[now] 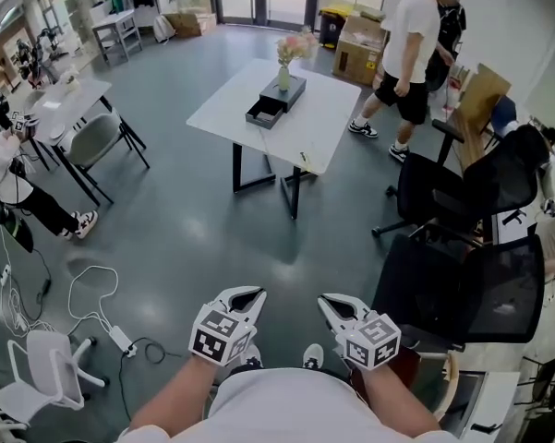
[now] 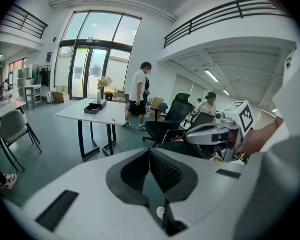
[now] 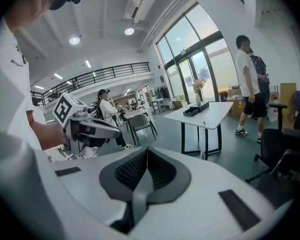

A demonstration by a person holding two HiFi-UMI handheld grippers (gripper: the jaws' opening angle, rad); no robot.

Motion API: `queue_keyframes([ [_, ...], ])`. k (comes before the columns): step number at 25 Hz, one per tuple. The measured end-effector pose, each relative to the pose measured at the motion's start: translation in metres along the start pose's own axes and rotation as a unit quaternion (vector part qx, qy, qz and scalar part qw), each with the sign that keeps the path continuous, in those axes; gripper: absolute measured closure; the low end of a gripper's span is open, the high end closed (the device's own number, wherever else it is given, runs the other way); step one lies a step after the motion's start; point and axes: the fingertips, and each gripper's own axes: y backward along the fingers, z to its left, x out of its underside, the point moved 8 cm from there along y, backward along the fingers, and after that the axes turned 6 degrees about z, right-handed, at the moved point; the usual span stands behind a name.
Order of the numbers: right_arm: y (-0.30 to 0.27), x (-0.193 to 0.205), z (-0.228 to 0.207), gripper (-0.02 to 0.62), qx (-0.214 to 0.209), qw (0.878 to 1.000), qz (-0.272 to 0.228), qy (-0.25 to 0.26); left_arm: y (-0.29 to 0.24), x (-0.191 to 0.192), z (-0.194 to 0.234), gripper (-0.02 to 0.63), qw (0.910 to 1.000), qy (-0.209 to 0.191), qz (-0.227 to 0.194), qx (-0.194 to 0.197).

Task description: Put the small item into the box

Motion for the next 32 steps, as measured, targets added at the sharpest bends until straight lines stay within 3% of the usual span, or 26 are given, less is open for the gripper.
queue_keyframes([
  [8,-0.02,-0.001,0.012,0.58,0.008,1.0,0.014,0.004,0.004,0.005,0.019,0.589,0.9999,0.002,-0.001,0.011],
  [23,-0.088,-0.011,0.063,0.58,0.018,0.999,0.032,-0.022,0.04,0.031,0.093,0.589,0.9996,-0.004,0.005,0.029],
  [32,-0.131,-0.028,0.078,0.58,-0.013,0.998,0.057,0.006,0.06,0.053,0.135,0.589,0.9991,0.043,0.002,-0.002],
])
